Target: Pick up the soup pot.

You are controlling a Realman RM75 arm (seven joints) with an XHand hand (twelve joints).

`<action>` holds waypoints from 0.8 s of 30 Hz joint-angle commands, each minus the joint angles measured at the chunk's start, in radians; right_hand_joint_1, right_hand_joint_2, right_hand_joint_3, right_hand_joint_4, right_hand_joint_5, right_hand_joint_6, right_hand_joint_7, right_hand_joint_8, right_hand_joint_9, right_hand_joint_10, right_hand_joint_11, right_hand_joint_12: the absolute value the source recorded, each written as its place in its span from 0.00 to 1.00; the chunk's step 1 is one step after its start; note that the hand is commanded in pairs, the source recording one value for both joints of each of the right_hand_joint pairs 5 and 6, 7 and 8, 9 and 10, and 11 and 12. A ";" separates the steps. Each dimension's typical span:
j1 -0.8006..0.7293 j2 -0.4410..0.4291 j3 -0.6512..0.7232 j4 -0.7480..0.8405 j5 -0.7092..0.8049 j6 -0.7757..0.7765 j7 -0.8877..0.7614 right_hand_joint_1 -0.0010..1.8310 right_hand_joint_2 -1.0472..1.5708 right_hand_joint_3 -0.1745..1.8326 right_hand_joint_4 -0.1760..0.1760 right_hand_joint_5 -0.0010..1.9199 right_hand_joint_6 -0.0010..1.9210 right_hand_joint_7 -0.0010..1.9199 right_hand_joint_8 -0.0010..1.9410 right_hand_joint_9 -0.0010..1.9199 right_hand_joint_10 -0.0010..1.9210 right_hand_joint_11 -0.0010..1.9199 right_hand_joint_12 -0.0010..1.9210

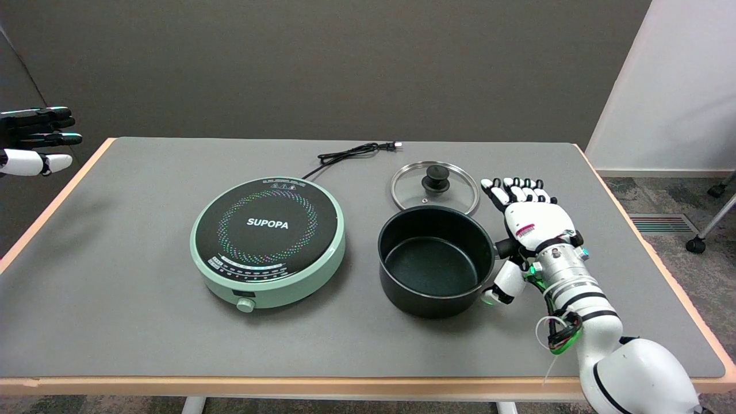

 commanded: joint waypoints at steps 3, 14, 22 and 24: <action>-0.013 -0.001 -0.008 -0.002 0.036 0.043 -0.003 0.61 0.21 0.61 1.00 0.03 0.03 0.03 0.03 0.03 0.03 0.03 0.03; -0.025 0.003 -0.008 -0.007 0.080 0.050 -0.006 0.61 0.21 0.58 1.00 0.03 0.03 0.03 0.03 0.03 0.03 0.03 0.03; -0.020 0.012 -0.012 -0.008 0.108 0.050 -0.011 0.61 0.21 0.61 1.00 0.04 0.04 0.04 0.04 0.04 0.04 0.04 0.04; -0.018 0.019 -0.016 -0.008 0.119 0.053 -0.011 0.61 0.21 0.61 1.00 0.04 0.04 0.04 0.04 0.04 0.04 0.04 0.04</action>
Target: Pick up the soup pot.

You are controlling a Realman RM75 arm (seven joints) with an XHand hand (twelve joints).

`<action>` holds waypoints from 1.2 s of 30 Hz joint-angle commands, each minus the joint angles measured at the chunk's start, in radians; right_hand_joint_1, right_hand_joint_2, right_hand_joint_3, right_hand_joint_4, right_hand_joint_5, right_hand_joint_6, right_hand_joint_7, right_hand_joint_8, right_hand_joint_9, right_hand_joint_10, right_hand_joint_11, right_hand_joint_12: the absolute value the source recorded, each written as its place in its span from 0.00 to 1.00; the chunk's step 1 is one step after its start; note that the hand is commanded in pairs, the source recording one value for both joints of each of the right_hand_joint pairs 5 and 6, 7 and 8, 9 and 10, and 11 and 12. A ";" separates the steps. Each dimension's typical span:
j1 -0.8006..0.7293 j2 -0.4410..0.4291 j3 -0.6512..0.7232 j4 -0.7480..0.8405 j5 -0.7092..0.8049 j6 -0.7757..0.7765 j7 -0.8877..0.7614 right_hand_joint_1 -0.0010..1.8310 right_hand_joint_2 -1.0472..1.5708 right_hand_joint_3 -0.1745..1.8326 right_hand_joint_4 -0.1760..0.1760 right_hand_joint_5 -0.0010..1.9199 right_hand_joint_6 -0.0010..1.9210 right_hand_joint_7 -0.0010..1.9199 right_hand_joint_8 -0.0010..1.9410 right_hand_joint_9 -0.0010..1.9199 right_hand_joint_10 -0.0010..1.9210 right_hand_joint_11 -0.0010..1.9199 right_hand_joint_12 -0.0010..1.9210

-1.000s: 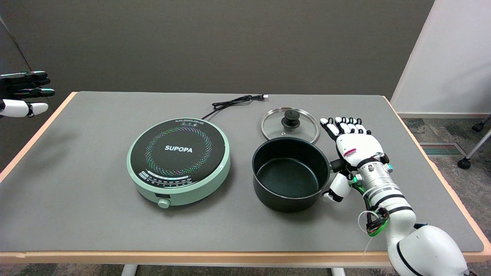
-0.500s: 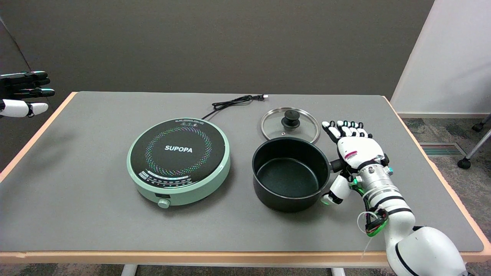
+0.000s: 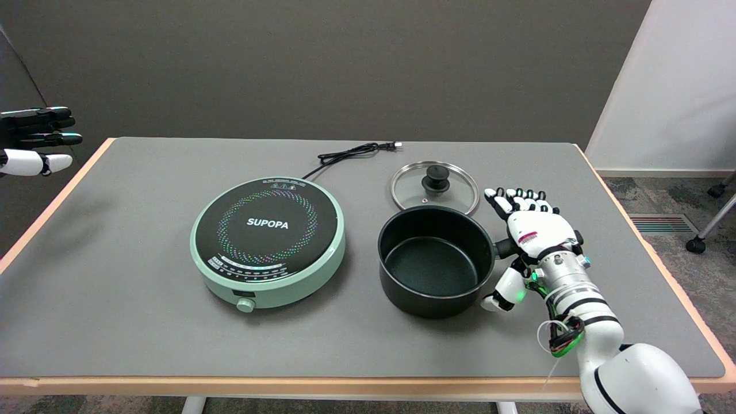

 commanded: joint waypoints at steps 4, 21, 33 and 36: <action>0.006 0.028 -0.009 -0.004 0.073 0.014 -0.007 0.62 0.22 0.56 0.98 0.03 0.03 0.03 0.03 0.03 0.03 0.03 0.03; 0.019 0.068 -0.010 -0.007 0.145 0.020 -0.030 0.61 0.22 0.94 1.00 0.25 0.24 0.25 0.24 0.25 0.24 0.25 0.24; 0.013 0.064 -0.020 -0.009 0.155 0.046 -0.030 0.61 0.25 0.93 1.00 0.32 0.32 0.32 0.31 0.32 0.32 0.32 0.32; 0.013 0.065 -0.020 -0.009 0.167 0.051 -0.030 0.61 0.28 0.90 1.00 0.38 0.38 0.38 0.38 0.38 0.38 0.38 0.38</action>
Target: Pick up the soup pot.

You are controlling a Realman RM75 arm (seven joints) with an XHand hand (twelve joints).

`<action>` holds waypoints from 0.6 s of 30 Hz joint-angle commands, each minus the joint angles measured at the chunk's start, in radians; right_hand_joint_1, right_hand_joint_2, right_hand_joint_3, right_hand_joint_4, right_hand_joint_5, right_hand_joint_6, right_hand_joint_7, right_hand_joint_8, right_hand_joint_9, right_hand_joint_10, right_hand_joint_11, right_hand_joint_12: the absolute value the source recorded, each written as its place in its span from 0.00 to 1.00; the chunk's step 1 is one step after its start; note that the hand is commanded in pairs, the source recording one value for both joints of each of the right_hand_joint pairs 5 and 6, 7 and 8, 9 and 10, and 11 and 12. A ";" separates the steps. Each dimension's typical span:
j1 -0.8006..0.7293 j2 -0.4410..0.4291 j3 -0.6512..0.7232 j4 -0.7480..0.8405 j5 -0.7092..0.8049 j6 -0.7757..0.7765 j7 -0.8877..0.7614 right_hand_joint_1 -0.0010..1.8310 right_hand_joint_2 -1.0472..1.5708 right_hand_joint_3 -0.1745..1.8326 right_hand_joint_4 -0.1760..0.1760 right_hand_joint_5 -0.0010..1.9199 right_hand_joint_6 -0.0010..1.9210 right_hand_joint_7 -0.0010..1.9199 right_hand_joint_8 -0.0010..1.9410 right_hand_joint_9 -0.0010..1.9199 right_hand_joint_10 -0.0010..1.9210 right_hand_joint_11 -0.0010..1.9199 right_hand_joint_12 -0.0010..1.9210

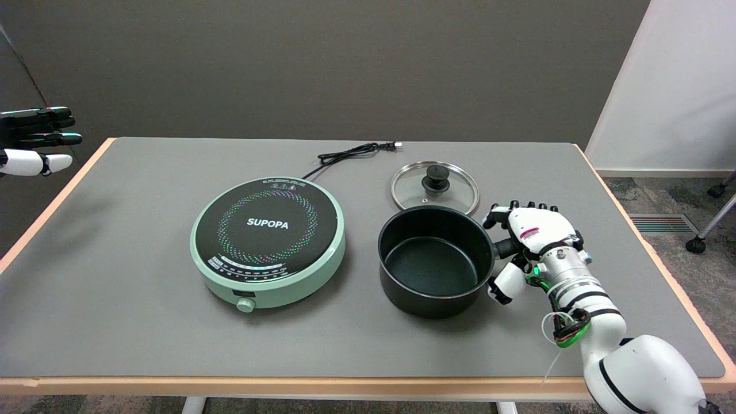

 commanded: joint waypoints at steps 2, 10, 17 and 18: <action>-0.002 0.011 -0.008 -0.004 0.046 0.029 -0.004 0.61 0.31 0.87 1.00 0.39 0.39 0.39 0.39 0.39 0.39 0.39 0.39; -0.004 0.013 -0.009 -0.004 0.054 0.035 -0.004 0.62 0.32 0.88 1.00 0.42 0.42 0.42 0.41 0.42 0.42 0.42 0.42; -0.004 0.017 -0.009 -0.005 0.075 0.037 -0.004 0.63 0.34 0.84 0.62 0.47 0.47 0.47 0.46 0.47 0.47 0.47 0.47; -0.005 0.017 -0.009 -0.005 0.075 0.039 -0.004 0.63 0.35 0.83 0.61 0.47 0.47 0.47 0.47 0.47 0.47 0.47 0.47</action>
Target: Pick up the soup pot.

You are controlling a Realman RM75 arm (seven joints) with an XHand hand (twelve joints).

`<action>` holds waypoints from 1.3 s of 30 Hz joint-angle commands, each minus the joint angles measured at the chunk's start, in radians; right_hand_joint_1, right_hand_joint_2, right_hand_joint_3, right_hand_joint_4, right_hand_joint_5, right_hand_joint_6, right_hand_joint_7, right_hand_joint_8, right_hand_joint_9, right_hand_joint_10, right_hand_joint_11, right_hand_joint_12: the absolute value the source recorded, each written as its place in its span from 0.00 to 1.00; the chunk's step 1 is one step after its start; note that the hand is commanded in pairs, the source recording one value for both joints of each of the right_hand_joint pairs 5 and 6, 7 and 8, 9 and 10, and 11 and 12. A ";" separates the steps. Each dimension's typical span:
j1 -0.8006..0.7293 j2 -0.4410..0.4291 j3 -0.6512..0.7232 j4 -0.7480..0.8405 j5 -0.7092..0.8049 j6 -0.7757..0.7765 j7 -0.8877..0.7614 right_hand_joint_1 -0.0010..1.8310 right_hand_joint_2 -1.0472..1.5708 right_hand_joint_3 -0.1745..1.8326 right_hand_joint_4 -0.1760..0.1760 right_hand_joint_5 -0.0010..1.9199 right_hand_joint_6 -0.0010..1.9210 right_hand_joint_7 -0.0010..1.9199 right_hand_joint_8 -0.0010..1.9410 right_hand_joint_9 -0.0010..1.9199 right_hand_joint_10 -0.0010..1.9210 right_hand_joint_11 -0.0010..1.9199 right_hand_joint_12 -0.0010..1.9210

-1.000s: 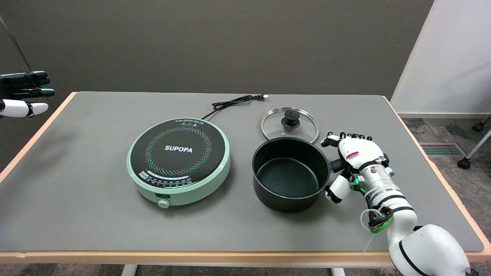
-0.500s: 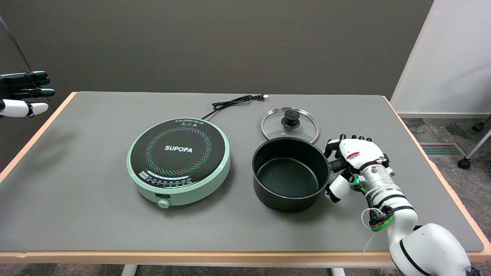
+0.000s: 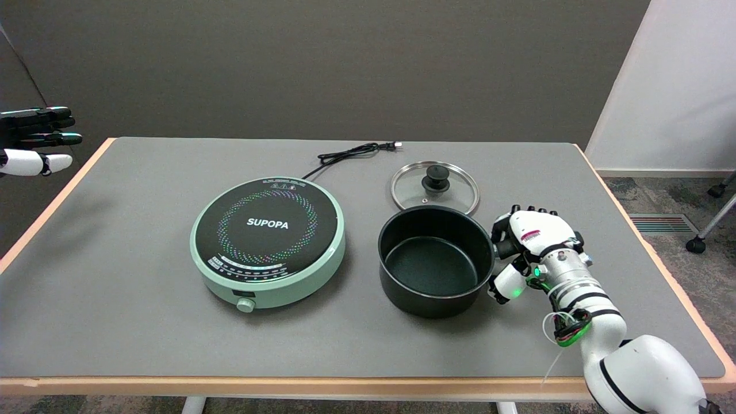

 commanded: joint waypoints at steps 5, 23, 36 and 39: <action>-0.002 0.008 -0.004 -0.002 0.047 0.029 -0.001 0.63 0.44 0.59 0.49 0.58 0.58 0.58 0.57 0.58 0.58 0.58 0.58; 0.025 0.070 0.000 0.003 0.176 0.033 -0.012 0.63 0.55 0.44 0.45 1.00 1.00 1.00 0.99 1.00 1.00 1.00 1.00; 0.066 0.098 0.029 0.001 0.231 -0.024 -0.028 0.58 0.80 0.36 0.37 0.95 0.95 0.95 0.94 0.95 0.95 0.95 0.95; 0.079 0.106 0.036 0.003 0.229 -0.062 -0.029 0.58 0.81 0.36 0.36 0.95 0.95 0.95 0.94 0.95 0.95 0.95 0.95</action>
